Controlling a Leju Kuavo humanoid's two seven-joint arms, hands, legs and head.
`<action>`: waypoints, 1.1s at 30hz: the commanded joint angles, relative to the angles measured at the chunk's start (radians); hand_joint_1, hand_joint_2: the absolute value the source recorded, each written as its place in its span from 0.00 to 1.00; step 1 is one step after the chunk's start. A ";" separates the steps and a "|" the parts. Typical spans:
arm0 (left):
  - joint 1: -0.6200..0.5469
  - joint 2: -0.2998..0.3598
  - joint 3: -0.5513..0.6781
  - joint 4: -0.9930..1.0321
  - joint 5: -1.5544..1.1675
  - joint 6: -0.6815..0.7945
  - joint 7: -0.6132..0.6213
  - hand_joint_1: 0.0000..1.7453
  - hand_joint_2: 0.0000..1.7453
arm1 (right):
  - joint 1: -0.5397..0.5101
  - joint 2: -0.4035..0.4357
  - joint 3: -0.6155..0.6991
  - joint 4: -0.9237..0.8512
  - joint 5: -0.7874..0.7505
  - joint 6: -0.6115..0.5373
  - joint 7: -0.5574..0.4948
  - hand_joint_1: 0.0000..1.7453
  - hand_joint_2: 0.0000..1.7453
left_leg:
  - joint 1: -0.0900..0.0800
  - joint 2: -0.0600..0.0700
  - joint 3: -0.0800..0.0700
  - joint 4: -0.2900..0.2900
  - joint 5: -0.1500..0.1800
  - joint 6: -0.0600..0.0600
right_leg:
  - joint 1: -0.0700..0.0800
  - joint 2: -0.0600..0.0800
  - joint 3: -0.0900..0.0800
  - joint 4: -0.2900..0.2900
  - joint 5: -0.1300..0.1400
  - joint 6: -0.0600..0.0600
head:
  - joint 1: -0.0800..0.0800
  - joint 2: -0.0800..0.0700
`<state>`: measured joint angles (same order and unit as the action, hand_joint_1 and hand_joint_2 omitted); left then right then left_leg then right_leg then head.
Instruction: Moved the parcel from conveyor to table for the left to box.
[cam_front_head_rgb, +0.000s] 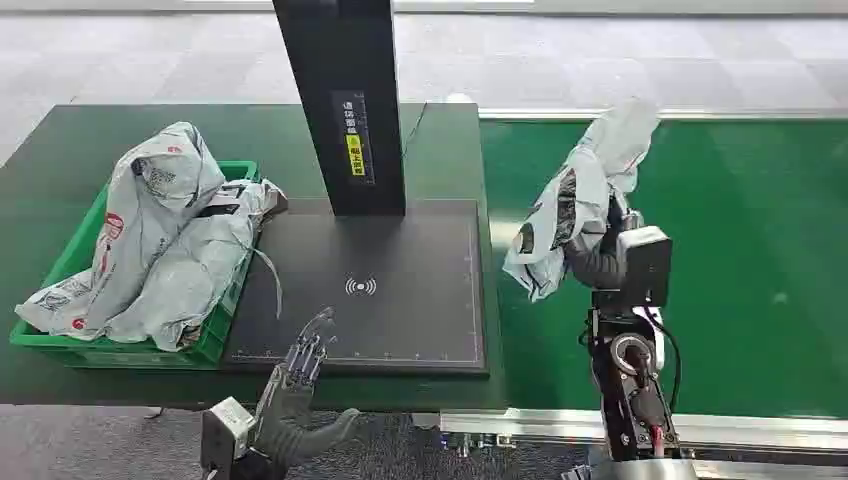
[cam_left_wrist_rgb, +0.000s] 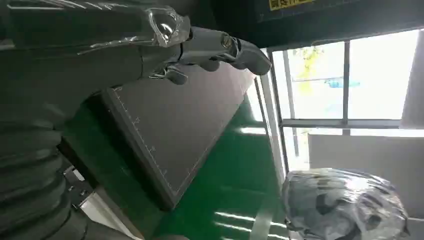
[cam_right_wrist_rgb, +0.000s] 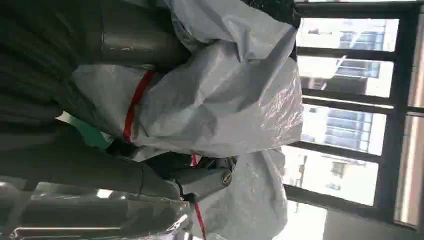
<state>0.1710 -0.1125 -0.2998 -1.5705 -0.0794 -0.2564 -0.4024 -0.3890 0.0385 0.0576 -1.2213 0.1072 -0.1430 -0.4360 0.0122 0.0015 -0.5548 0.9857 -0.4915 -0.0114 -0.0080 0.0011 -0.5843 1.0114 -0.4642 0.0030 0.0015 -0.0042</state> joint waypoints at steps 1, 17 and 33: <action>-0.032 0.009 -0.013 0.056 -0.007 -0.029 -0.007 0.00 1.00 | -0.101 0.046 0.219 0.068 0.051 0.138 0.096 1.00 1.00 | -0.001 0.001 0.001 -0.001 0.000 0.001 | -0.001 0.001 0.001 0.000 0.000 0.000 | 0.000 0.000; -0.056 0.012 -0.016 0.056 -0.002 -0.051 0.006 0.00 1.00 | -0.397 0.161 0.492 0.651 0.227 0.344 0.205 1.00 1.00 | 0.000 0.001 0.002 -0.001 0.002 0.000 | 0.000 0.001 0.002 0.000 0.001 0.000 | 0.001 0.000; -0.078 0.019 -0.014 0.075 0.004 -0.054 0.019 0.00 1.00 | -0.381 0.186 0.578 0.714 0.293 0.332 0.247 0.97 1.00 | 0.000 0.001 0.003 -0.002 0.002 0.000 | 0.000 0.001 0.003 -0.001 0.001 -0.001 | 0.000 0.000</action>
<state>0.1238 -0.1133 -0.3079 -1.5476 -0.0813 -0.3078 -0.3956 -0.7348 0.2002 0.5435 -0.6413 0.3738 0.2148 -0.2095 0.0127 0.0015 -0.5544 0.9857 -0.4898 -0.0120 -0.0073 0.0011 -0.5838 1.0118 -0.4637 0.0026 0.0019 -0.0042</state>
